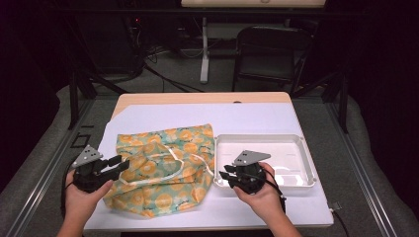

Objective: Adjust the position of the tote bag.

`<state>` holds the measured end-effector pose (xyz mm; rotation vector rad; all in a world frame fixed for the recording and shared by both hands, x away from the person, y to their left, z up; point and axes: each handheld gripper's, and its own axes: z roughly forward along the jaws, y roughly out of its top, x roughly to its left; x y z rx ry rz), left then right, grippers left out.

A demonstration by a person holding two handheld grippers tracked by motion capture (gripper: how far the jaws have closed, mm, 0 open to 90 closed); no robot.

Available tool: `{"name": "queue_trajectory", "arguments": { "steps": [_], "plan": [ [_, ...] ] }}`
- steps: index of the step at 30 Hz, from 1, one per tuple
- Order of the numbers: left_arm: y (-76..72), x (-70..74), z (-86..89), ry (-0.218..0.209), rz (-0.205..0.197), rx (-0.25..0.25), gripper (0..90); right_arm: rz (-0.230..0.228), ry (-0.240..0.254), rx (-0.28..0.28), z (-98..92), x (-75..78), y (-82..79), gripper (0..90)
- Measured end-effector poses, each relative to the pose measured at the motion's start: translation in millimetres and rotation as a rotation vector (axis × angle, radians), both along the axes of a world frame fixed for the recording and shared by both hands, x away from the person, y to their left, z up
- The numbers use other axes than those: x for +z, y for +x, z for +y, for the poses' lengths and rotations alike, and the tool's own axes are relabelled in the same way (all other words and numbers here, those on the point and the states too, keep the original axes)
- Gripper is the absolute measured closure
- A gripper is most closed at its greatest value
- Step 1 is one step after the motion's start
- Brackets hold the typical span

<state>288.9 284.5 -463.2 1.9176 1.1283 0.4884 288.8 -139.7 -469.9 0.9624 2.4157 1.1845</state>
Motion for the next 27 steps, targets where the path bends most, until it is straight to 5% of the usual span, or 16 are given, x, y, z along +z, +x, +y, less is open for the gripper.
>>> {"name": "queue_trajectory", "arguments": {
  "steps": [12, 27],
  "plan": [
    [-7.2, -3.7, -10.4, 0.02, 0.015, -0.039, 57.9, 0.024, -0.022, 0.082, 39.7, 6.1, 5.9, 76.4],
    [-29.9, -1.6, -27.9, 0.062, -0.018, -0.097, 51.3, 0.015, -0.014, 0.16, 59.9, -13.3, 1.2, 75.9]
  ]
}}
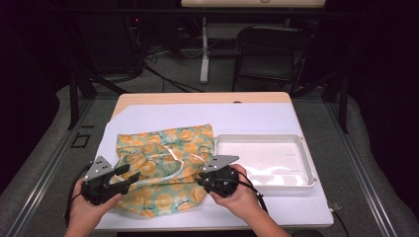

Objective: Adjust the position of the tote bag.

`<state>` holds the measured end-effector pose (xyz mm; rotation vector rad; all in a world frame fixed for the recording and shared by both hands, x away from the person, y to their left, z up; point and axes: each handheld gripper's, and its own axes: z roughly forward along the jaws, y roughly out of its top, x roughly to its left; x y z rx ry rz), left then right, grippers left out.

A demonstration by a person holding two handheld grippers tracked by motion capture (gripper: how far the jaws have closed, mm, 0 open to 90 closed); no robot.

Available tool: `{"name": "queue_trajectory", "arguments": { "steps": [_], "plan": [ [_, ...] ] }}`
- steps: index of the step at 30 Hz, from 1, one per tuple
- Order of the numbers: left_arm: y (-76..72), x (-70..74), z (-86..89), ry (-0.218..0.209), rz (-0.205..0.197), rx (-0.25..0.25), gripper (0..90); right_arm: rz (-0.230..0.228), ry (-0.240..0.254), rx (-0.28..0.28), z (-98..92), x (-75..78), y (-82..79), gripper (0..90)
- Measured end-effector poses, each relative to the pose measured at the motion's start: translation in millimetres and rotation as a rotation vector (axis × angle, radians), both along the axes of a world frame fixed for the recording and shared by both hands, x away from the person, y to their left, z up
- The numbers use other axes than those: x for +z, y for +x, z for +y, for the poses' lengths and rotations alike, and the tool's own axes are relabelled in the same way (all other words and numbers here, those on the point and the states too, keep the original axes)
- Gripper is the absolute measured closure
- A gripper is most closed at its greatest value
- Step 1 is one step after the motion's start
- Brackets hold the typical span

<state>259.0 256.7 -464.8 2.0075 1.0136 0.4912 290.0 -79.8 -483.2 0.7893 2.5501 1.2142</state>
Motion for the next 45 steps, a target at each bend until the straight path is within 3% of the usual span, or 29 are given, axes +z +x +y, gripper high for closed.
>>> {"name": "queue_trajectory", "arguments": {
  "steps": [3, 7, 14, 32, 37, 41, 45],
  "plan": [
    [-2.6, -3.1, -5.5, -0.007, 0.004, -0.017, 48.3, 0.003, 0.001, 0.012, 3.0, -2.9, 0.2, 74.9],
    [-3.0, -11.4, -15.1, 0.042, 0.01, -0.043, 46.2, 0.004, -0.005, 0.024, 7.9, -7.3, 1.5, 73.2],
    [-4.2, -22.1, -29.5, 0.09, 0.014, -0.088, 43.2, 0.007, -0.022, 0.033, 13.3, -14.4, 1.6, 69.8],
    [3.8, -41.1, -38.4, 0.155, -0.027, -0.112, 42.6, 0.007, -0.019, 0.023, 12.5, -18.6, 1.6, 67.7],
    [5.7, -46.5, -40.0, 0.173, -0.032, -0.133, 50.2, 0.011, -0.025, 0.02, 11.5, -20.3, 2.3, 66.9],
    [4.8, -46.6, -41.6, 0.163, -0.041, -0.16, 58.6, 0.01, -0.021, 0.018, 10.1, -20.3, 2.1, 66.8],
    [3.8, -46.4, -42.6, 0.169, -0.035, -0.154, 67.1, 0.013, -0.016, 0.016, 8.9, -21.0, 2.7, 66.6]
  ]
}}
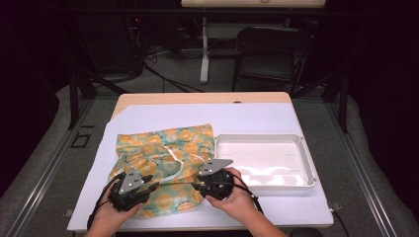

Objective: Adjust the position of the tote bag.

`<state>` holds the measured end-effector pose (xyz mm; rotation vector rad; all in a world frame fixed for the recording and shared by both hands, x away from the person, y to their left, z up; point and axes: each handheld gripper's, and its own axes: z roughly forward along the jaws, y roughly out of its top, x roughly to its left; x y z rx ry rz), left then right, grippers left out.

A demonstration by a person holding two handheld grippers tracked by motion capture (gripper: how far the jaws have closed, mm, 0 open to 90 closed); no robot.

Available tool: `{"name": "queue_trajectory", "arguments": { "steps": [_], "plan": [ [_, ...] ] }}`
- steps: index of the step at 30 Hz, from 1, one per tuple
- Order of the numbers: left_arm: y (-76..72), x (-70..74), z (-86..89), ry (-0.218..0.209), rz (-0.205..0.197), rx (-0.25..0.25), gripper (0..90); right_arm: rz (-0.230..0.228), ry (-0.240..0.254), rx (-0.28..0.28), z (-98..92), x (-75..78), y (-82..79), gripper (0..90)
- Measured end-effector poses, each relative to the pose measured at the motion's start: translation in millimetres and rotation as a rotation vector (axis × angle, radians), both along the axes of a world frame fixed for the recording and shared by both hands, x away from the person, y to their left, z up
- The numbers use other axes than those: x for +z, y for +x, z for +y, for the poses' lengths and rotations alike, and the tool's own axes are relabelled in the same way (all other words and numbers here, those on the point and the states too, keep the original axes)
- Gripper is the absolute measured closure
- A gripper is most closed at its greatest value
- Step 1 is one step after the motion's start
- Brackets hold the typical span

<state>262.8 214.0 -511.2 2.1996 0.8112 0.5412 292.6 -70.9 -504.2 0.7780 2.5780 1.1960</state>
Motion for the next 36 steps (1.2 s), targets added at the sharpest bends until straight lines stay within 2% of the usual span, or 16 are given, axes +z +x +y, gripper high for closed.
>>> {"name": "queue_trajectory", "arguments": {
  "steps": [7, 10, 12, 15, 19, 24, 27, 36],
  "plan": [
    [0.0, -0.8, 1.9, 0.008, 0.017, 0.007, 76.1, 0.008, 0.001, -0.004, -0.7, -1.0, 1.2, 66.5],
    [-0.5, -0.6, 2.2, 0.007, 0.019, 0.004, 76.8, 0.012, 0.001, -0.002, -0.9, -1.7, 1.9, 66.5],
    [-0.8, -0.5, 1.7, -0.006, 0.028, -0.003, 72.5, 0.012, 0.003, -0.003, -0.7, -2.2, 1.9, 66.4],
    [-1.1, -1.6, -0.4, 0.022, 0.0, -0.001, 66.4, 0.015, -0.003, 0.002, -0.8, -2.6, 1.9, 66.1],
    [-0.5, -3.7, -1.9, 0.029, -0.002, 0.001, 64.1, 0.015, -0.001, -0.001, -0.2, -3.6, 1.2, 65.8],
    [0.8, -5.7, -3.5, 0.035, -0.02, 0.007, 54.6, 0.014, 0.001, -0.003, -0.3, -3.8, 1.0, 65.4],
    [2.0, -7.5, -4.7, 0.063, -0.033, 0.011, 50.0, 0.014, 0.002, -0.005, -0.1, -4.3, 0.9, 65.2],
    [7.9, -12.1, -6.5, 0.082, -0.031, 0.015, 50.4, 0.009, -0.002, -0.003, -0.5, -5.1, -1.1, 64.7]
  ]
}}
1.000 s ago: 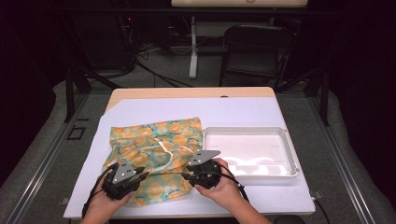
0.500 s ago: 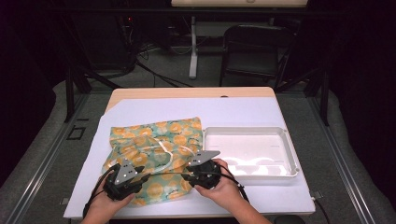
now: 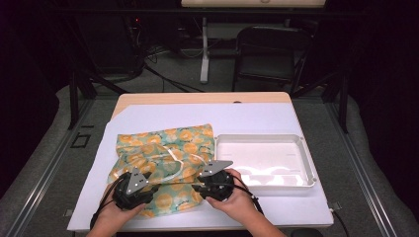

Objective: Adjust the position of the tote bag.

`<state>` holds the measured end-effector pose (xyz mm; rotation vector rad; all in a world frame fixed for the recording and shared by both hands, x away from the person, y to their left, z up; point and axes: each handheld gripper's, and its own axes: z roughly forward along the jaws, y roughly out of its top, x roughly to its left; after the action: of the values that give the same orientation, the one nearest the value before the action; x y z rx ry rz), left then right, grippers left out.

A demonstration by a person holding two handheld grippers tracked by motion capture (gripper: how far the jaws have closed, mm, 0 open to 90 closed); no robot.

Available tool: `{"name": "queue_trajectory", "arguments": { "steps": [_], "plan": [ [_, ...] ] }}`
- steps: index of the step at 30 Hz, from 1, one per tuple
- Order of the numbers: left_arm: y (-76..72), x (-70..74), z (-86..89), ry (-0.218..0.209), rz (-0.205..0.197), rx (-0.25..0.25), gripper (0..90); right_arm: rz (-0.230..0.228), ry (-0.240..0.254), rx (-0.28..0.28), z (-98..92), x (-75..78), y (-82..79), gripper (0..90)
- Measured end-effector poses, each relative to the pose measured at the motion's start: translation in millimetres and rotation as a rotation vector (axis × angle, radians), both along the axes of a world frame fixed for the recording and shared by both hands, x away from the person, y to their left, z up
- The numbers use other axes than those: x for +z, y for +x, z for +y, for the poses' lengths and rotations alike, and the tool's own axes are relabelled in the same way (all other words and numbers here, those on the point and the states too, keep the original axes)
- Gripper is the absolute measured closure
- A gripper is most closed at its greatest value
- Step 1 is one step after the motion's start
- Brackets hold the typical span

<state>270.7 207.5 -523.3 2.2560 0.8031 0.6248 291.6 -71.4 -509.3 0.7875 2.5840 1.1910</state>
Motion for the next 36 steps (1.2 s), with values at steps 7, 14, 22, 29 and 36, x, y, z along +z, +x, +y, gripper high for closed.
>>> {"name": "queue_trajectory", "arguments": {
  "steps": [7, 14, 22, 29, 36],
  "plan": [
    [1.7, -2.5, -2.9, 0.029, 0.017, -0.021, 64.4, -0.003, 0.002, -0.014, -3.6, 0.4, -1.0, 64.2],
    [-0.1, 0.7, -0.2, 0.029, 0.035, -0.031, 77.9, -0.007, -0.001, -0.013, -4.2, -0.8, -1.6, 64.0],
    [-4.9, 4.7, 0.6, 0.028, 0.04, -0.049, 86.9, -0.009, -0.004, -0.007, -4.9, -0.4, -0.6, 63.8],
    [-7.3, 7.8, 2.1, 0.021, 0.036, -0.052, 89.6, -0.006, 0.0, -0.01, -5.6, -0.3, 0.4, 63.7],
    [-10.1, 10.5, 4.0, 0.004, 0.038, -0.053, 89.9, -0.004, 0.001, -0.008, -5.0, -1.1, 2.0, 63.6]
  ]
}}
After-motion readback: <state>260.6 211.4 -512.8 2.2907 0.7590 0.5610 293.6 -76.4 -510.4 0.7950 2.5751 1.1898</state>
